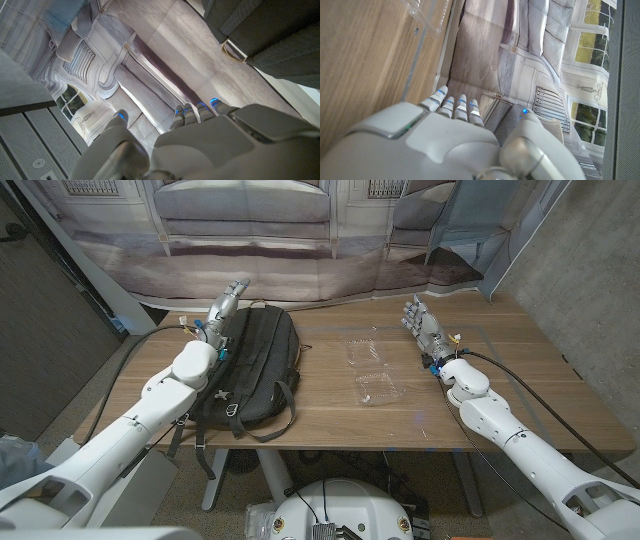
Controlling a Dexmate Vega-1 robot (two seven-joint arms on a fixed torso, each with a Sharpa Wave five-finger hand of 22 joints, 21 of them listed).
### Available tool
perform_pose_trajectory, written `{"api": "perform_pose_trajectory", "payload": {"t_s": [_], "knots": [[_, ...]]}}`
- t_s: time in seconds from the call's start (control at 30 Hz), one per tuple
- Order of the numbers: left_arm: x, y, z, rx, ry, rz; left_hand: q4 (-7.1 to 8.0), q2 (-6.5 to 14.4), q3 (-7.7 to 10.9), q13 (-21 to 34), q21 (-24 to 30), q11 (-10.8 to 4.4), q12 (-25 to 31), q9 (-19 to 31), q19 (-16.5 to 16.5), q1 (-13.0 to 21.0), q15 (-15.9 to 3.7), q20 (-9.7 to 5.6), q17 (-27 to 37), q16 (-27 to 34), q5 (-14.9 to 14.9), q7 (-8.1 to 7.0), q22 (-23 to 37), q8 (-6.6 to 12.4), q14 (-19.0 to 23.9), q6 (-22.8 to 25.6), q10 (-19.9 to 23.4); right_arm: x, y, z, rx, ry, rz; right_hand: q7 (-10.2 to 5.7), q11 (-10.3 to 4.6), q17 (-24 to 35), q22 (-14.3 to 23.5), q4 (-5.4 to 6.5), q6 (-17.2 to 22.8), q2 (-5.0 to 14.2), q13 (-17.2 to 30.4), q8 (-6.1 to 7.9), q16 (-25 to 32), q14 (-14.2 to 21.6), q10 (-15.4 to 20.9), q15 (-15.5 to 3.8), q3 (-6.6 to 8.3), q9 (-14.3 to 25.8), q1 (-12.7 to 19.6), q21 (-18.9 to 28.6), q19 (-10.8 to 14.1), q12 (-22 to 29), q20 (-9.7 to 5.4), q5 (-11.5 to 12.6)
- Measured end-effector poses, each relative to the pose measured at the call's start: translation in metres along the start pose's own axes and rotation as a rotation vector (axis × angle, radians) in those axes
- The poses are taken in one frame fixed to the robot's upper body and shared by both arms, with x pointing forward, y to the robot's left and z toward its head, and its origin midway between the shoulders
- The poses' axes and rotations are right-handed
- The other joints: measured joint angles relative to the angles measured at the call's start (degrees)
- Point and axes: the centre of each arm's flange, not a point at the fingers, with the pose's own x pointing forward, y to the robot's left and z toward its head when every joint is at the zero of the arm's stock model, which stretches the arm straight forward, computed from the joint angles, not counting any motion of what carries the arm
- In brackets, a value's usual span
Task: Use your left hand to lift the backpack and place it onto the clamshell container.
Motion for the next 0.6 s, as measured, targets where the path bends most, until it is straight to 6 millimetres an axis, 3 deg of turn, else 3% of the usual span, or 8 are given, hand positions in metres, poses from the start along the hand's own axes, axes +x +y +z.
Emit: {"api": "perform_pose_trajectory", "payload": {"t_s": [0.6], "knots": [[0.012,0.004,0.004,0.107,-0.004,0.027,-0.24,0.52,0.25,0.08,0.0,-0.57,0.0,0.0,0.0,0.99,-0.35,0.0,0.0,0.0,0.43,-0.41,0.0,0.45,0.72,1.02,0.92,-0.004,-0.001,-0.001,0.0,0.001,-0.015,0.0,0.3,0.0,0.0,0.0,0.0,0.0,0.0,0.0,0.0,0.31,-0.32,0.3,0.0,0.0,0.0,-0.38,0.62,-0.45,0.0,-0.39]]}}
